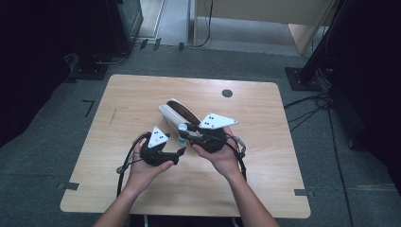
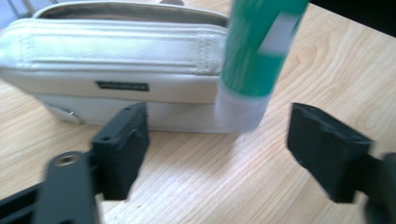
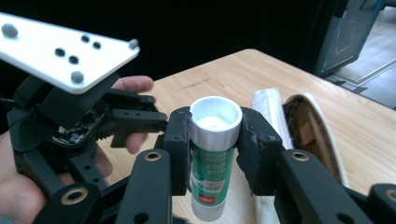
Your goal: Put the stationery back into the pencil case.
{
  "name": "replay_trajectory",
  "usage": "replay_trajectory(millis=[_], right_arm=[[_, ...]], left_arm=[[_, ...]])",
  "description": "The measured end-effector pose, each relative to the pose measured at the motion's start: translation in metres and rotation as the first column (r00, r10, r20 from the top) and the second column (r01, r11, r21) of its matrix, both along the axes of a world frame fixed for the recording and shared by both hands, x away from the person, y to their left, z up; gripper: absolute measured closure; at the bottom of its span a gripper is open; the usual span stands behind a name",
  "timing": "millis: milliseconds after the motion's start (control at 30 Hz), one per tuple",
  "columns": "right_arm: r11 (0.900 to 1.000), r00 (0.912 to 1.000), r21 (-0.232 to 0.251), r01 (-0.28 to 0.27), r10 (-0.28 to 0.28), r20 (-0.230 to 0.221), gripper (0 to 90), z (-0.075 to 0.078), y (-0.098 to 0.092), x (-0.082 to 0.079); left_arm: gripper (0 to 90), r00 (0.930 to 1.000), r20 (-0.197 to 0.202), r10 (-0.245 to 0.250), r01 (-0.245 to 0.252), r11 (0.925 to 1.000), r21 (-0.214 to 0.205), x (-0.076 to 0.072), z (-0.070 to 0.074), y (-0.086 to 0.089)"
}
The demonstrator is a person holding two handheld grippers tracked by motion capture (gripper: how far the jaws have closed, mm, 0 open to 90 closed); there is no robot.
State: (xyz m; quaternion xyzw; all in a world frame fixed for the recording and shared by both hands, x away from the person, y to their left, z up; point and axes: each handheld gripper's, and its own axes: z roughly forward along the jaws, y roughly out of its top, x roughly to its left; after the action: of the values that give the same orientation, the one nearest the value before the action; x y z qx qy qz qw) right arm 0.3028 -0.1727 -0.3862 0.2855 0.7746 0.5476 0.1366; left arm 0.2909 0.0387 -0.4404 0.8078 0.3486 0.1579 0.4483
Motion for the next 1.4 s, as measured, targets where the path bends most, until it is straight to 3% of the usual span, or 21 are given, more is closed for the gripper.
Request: replay_trajectory(millis=[200, 333, 700, 1067, 1400], right_arm=[[0.9993, 0.9994, 0.021, 0.031, -0.031, 0.015, 66.4, 0.009, -0.008, 0.002], [0.997, 0.9976, 0.046, 0.062, -0.063, 0.028, 66.4, 0.018, -0.015, 0.005], [0.9898, 0.9902, 0.065, 0.127, -0.13, 0.051, 66.4, 0.032, -0.031, 0.016], [0.9814, 0.9805, 0.028, 0.19, -0.191, 0.047, 66.4, 0.02, -0.037, 0.034], [0.9749, 0.9745, -0.002, 0.223, -0.223, 0.027, 66.4, 0.007, -0.036, 0.044]], left_arm=[[0.2, 0.9999, -0.006, 0.012, -0.012, 0.9997, -0.022, -0.003, -0.006, 0.01], [0.0, 0.9993, -0.01, 0.036, -0.037, 0.9987, -0.035, -0.006, -0.011, 0.02], [0.0, 0.9929, -0.048, 0.109, -0.109, 0.9941, 0.001, -0.011, -0.036, 0.05], [0.0, 0.977, -0.098, 0.189, -0.186, 0.9815, 0.047, -0.017, -0.062, 0.087], [0.0, 0.9642, -0.091, 0.249, -0.238, 0.9641, 0.119, -0.023, -0.071, 0.104]])
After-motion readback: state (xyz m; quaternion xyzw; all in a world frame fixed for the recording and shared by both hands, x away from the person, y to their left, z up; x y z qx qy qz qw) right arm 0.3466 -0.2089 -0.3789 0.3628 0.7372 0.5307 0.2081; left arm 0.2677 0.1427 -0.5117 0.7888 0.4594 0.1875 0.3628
